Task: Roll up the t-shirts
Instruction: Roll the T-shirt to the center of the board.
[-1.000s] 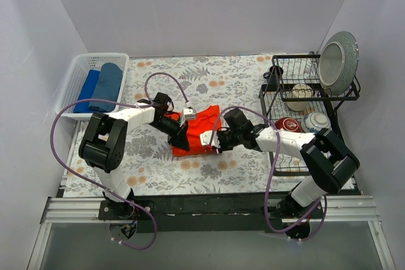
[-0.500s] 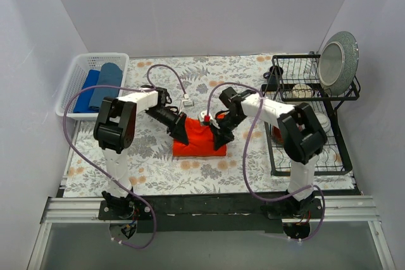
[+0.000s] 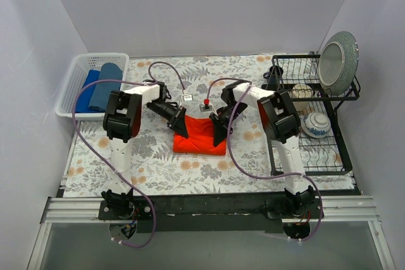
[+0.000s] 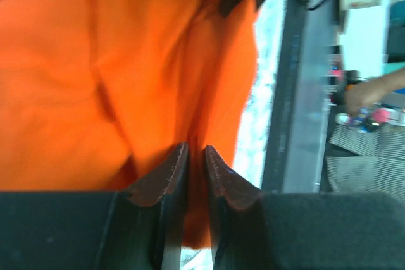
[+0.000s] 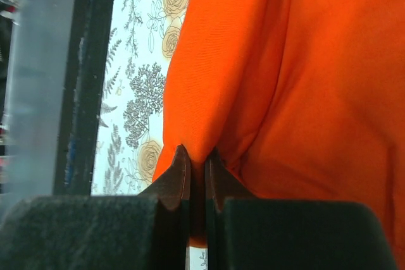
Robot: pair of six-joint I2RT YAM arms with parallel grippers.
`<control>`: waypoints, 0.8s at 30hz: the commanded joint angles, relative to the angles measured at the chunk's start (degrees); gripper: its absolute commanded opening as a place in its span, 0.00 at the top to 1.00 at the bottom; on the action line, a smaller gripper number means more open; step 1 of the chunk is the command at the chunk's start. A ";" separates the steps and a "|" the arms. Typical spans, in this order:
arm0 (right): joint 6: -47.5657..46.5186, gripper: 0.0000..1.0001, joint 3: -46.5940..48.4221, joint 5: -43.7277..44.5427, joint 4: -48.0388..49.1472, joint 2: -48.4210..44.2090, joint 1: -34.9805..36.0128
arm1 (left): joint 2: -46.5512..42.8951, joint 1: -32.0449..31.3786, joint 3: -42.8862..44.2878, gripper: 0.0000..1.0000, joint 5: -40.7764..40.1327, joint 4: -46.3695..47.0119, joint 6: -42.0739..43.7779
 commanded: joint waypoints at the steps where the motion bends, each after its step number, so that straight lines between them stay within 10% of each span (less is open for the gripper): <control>1: 3.45 0.99 5.23 9.89 -4.51 7.35 -0.62 | -7.09 3.43 -2.41 0.83 -7.49 9.02 -1.92; 9: 7.68 0.99 11.04 12.10 -4.43 13.52 -0.62 | -35.56 -0.78 -20.43 0.52 -17.94 40.22 -0.47; 18: 11.19 0.99 11.84 14.29 -3.46 16.77 -0.45 | -58.41 -14.32 -50.47 0.43 -27.18 59.90 8.07; 24: 11.02 0.99 11.66 14.56 -3.37 16.86 -0.18 | -57.73 -17.75 -54.55 0.44 -30.00 64.14 8.69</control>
